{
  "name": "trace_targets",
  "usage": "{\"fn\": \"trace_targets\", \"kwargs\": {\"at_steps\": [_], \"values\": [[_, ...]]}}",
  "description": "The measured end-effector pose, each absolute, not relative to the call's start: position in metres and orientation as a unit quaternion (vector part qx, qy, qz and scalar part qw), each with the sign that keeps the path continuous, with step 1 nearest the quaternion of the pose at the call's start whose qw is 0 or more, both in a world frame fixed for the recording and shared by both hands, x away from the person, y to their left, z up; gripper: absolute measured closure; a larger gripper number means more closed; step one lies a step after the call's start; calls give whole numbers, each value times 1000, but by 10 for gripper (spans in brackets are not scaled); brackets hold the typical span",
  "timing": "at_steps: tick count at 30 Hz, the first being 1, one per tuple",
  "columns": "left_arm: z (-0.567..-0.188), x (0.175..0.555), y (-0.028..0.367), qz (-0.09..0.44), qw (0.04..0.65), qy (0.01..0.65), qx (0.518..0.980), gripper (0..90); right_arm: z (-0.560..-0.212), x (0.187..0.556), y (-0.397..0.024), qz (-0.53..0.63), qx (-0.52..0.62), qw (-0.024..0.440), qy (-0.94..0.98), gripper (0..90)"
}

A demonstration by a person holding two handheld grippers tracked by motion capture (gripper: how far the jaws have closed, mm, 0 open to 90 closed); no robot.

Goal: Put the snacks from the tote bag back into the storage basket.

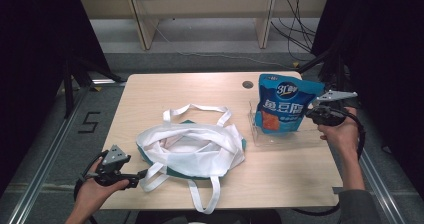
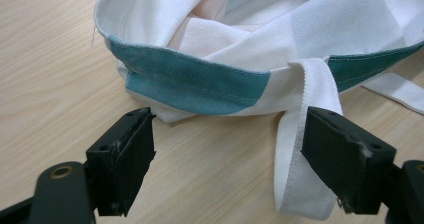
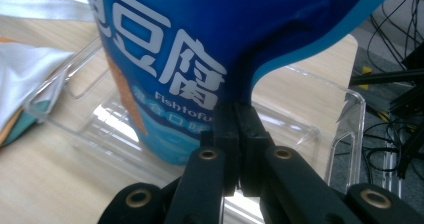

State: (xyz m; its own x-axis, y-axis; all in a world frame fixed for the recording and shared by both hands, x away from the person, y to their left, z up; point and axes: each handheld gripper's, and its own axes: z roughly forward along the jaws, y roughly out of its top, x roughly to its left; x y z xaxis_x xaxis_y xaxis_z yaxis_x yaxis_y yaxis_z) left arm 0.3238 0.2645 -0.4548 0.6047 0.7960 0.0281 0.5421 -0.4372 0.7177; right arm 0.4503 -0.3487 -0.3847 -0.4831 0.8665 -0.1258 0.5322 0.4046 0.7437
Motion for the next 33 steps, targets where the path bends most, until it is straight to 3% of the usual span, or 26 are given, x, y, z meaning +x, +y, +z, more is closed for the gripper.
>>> {"fn": "trace_targets", "kwargs": {"at_steps": [6, 14, 22, 29, 33], "values": [[-455, 324, 264, 182, 347, 410, 824, 200, -388, 456, -347, 318, 454, 244, 796, 889], [-455, 324, 265, 180, 342, 405, 828, 200, -393, 460, -350, 325, 447, 263, 791, 869], [-455, 322, 263, 180, 354, 413, 820, 200, -390, 451, -348, 306, 473, 236, 792, 675], [-455, 322, 262, 183, 352, 412, 820, 200, -387, 441, -352, 305, 462, 260, 792, 612], [-455, 322, 264, 179, 342, 408, 827, 200, -383, 429, -349, 302, 482, 249, 784, 579]]}}
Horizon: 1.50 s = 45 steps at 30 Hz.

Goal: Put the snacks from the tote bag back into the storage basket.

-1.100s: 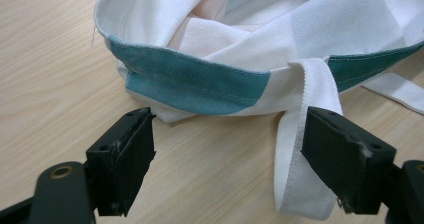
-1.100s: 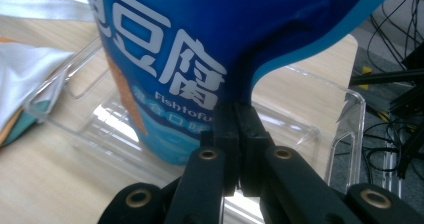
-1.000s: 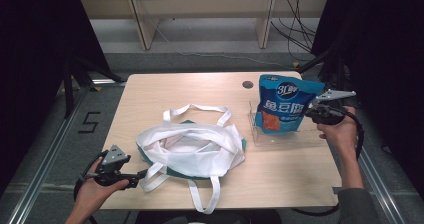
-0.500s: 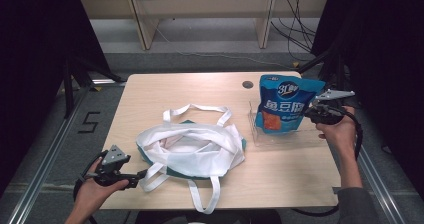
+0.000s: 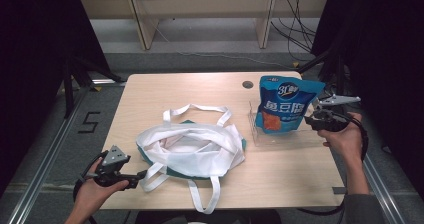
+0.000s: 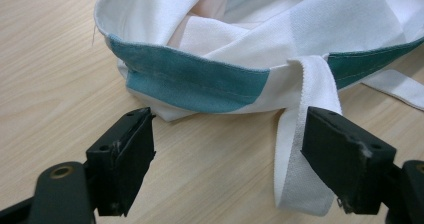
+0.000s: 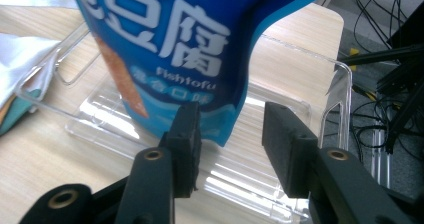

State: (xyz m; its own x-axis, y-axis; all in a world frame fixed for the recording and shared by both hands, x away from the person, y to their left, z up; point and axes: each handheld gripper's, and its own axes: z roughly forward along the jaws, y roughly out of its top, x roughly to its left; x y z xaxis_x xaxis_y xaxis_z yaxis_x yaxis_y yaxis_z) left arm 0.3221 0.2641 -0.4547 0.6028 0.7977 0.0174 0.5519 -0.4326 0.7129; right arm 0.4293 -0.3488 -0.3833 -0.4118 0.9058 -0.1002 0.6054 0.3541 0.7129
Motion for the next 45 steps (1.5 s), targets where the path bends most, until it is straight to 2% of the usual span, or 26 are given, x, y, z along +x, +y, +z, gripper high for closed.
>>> {"fn": "trace_targets", "kwargs": {"at_steps": [4, 6, 7, 8, 9, 13, 15, 16, 18, 21, 25, 29, 30, 31, 32, 33, 45], "values": [[-454, 322, 264, 183, 340, 403, 830, 200, -383, 423, -344, 309, 469, 255, 787, 569], [-454, 322, 265, 184, 339, 402, 831, 200, -381, 419, -339, 308, 474, 242, 789, 559], [-454, 322, 265, 184, 339, 401, 831, 200, -383, 420, -338, 316, 463, 255, 788, 553], [-454, 322, 264, 185, 341, 403, 829, 200, -379, 419, -337, 309, 464, 243, 794, 547], [-454, 322, 265, 184, 339, 401, 831, 200, -381, 420, -336, 315, 445, 257, 798, 543], [-455, 322, 263, 185, 350, 409, 823, 200, -376, 415, -326, 317, 464, 235, 793, 526], [-455, 322, 263, 184, 350, 409, 822, 200, -377, 416, -323, 327, 443, 254, 795, 521], [-455, 322, 263, 184, 350, 409, 822, 200, -376, 414, -319, 327, 455, 243, 792, 517], [-456, 322, 263, 183, 351, 409, 822, 200, -374, 415, -318, 323, 432, 253, 803, 513], [-455, 322, 263, 184, 350, 410, 822, 200, -371, 411, -310, 324, 441, 235, 804, 504], [-456, 322, 263, 184, 352, 412, 820, 200, -373, 411, -302, 339, 419, 243, 807, 490], [-455, 322, 263, 187, 348, 412, 821, 200, -372, 409, -294, 342, 413, 235, 811, 473], [-456, 321, 263, 180, 351, 416, 820, 200, -371, 407, -291, 338, 420, 220, 813, 471], [-456, 321, 263, 181, 352, 417, 818, 200, -372, 408, -290, 340, 408, 233, 815, 469], [-456, 321, 262, 181, 352, 417, 818, 200, -371, 406, -288, 336, 413, 217, 818, 468], [-455, 322, 263, 184, 349, 409, 823, 200, -372, 407, -286, 344, 410, 225, 814, 466], [-455, 322, 263, 183, 349, 410, 823, 200, -374, 400, -267, 348, 397, 196, 827, 440]]}}
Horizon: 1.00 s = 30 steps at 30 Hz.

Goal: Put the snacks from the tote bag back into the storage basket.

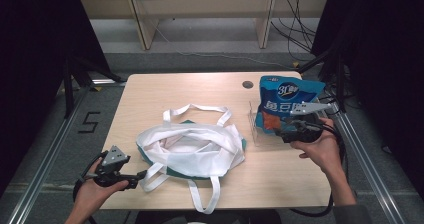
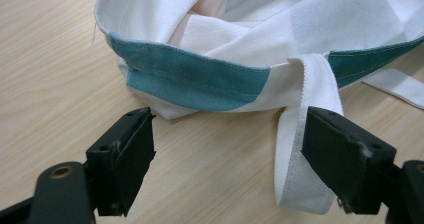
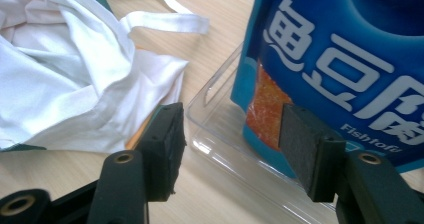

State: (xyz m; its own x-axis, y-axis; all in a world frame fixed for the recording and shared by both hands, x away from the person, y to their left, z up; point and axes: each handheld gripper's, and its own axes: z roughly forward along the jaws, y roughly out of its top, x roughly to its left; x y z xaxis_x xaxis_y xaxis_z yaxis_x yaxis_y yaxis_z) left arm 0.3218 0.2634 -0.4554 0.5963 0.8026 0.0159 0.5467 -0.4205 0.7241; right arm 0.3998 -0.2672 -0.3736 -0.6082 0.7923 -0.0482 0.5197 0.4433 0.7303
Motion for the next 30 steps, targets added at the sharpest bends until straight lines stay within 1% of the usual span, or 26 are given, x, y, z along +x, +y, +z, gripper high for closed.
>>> {"fn": "trace_targets", "kwargs": {"at_steps": [1, 9, 14, 15, 17, 20, 25, 30], "values": [[-456, 322, 263, 180, 353, 417, 818, 200, -374, 401, -267, 349, 389, 197, 829, 438], [-456, 321, 263, 181, 352, 416, 819, 200, -377, 396, -259, 355, 379, 194, 833, 425], [-456, 321, 263, 181, 351, 416, 819, 200, -379, 391, -252, 350, 382, 181, 836, 420], [-456, 321, 263, 181, 351, 416, 819, 200, -380, 391, -252, 352, 375, 186, 837, 419], [-455, 322, 264, 186, 349, 410, 822, 200, -381, 389, -249, 352, 374, 186, 838, 418], [-456, 321, 263, 181, 351, 417, 819, 200, -382, 386, -246, 349, 374, 181, 840, 414], [-456, 321, 263, 185, 349, 415, 820, 200, -388, 384, -241, 352, 375, 185, 837, 385], [-456, 321, 263, 187, 350, 410, 821, 200, -392, 380, -238, 347, 377, 173, 841, 369]]}}
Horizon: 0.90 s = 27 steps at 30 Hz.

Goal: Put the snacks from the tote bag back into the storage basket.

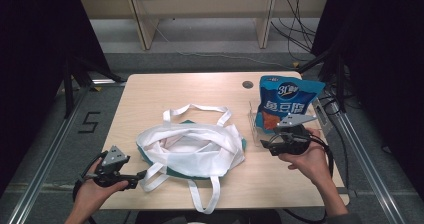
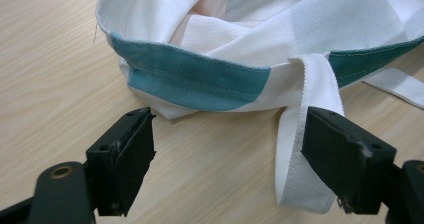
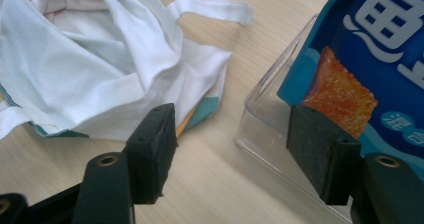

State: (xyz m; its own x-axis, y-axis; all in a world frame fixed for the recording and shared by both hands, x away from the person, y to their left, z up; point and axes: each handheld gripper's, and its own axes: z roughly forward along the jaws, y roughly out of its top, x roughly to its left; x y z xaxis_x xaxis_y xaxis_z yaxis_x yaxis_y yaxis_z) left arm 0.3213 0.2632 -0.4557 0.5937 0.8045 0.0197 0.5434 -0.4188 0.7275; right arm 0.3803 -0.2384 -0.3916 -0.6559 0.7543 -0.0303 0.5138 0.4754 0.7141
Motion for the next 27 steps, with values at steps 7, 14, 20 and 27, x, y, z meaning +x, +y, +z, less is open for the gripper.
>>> {"fn": "trace_targets", "kwargs": {"at_steps": [7, 14, 20, 27], "values": [[-456, 321, 262, 185, 352, 413, 820, 200, -399, 374, -235, 346, 374, 166, 844, 361], [-456, 321, 263, 186, 349, 411, 822, 200, -406, 369, -235, 340, 385, 158, 843, 353], [-456, 321, 263, 186, 348, 410, 822, 200, -413, 367, -237, 339, 384, 155, 845, 348], [-456, 322, 263, 188, 346, 409, 823, 200, -419, 363, -239, 337, 392, 149, 843, 343]]}}
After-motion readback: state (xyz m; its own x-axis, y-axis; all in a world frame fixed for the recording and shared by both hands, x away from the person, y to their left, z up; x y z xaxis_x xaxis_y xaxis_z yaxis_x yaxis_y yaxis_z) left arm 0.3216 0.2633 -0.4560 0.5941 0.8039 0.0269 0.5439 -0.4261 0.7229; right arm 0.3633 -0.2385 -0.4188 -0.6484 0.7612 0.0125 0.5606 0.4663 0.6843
